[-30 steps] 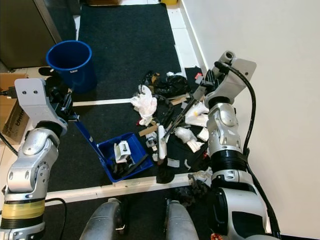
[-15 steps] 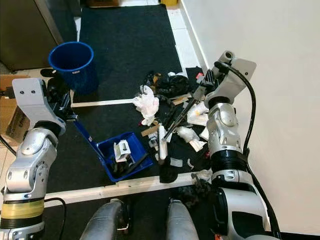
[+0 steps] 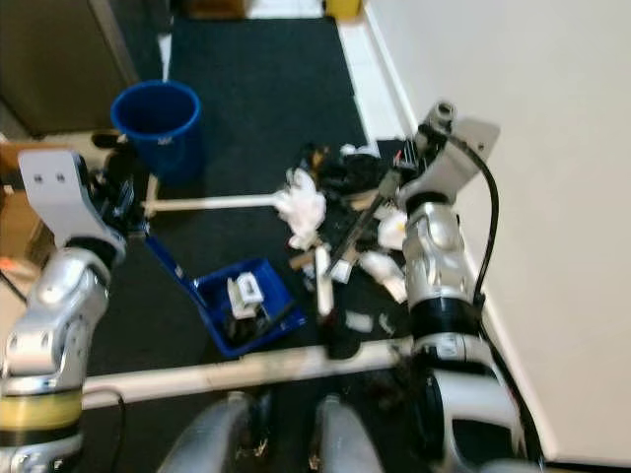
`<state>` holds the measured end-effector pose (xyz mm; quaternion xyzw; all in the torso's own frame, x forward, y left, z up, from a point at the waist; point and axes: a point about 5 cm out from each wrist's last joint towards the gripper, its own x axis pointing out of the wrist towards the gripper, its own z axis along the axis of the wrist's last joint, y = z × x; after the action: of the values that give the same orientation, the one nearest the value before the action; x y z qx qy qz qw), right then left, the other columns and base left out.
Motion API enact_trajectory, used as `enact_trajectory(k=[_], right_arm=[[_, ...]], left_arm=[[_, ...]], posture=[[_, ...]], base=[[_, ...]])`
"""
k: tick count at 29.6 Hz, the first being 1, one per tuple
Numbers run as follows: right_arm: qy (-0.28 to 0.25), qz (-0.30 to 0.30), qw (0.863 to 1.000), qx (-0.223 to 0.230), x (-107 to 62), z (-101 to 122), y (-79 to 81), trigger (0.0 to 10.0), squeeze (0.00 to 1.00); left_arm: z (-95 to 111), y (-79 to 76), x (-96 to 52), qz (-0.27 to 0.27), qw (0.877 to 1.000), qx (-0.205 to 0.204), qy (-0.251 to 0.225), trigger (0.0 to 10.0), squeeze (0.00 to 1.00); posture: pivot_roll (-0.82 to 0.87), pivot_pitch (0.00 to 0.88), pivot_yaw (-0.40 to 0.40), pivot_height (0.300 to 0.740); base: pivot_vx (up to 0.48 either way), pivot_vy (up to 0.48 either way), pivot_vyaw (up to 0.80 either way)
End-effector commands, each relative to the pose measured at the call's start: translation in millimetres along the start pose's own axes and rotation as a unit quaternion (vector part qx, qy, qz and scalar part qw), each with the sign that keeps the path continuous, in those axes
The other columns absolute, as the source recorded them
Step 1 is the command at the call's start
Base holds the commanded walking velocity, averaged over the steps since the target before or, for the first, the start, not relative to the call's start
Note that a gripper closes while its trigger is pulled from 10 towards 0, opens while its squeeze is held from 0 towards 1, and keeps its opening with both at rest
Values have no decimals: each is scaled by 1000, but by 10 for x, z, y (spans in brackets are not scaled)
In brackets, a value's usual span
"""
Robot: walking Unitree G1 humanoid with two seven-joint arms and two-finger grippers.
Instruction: Sweep floor
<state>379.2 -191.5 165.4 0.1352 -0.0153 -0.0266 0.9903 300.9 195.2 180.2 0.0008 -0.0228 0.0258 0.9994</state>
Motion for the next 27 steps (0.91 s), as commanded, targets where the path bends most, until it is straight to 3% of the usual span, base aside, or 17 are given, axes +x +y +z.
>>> enact_trajectory(k=[1, 27], right_arm=[[-16, 3, 1000, 5, 3, 45, 17, 10000, 0], [-17, 2, 1000, 7, -5, 32, 27, 10000, 0]], left_arm=[[61, 19, -7, 4, 1000, 2, -18, 10000, 0], [64, 23, -6, 3, 1000, 2, -18, 10000, 0]], posture=[[29, 155, -16, 740], [32, 160, -11, 740]], base=[[0, 300, 0], [0, 300, 0]])
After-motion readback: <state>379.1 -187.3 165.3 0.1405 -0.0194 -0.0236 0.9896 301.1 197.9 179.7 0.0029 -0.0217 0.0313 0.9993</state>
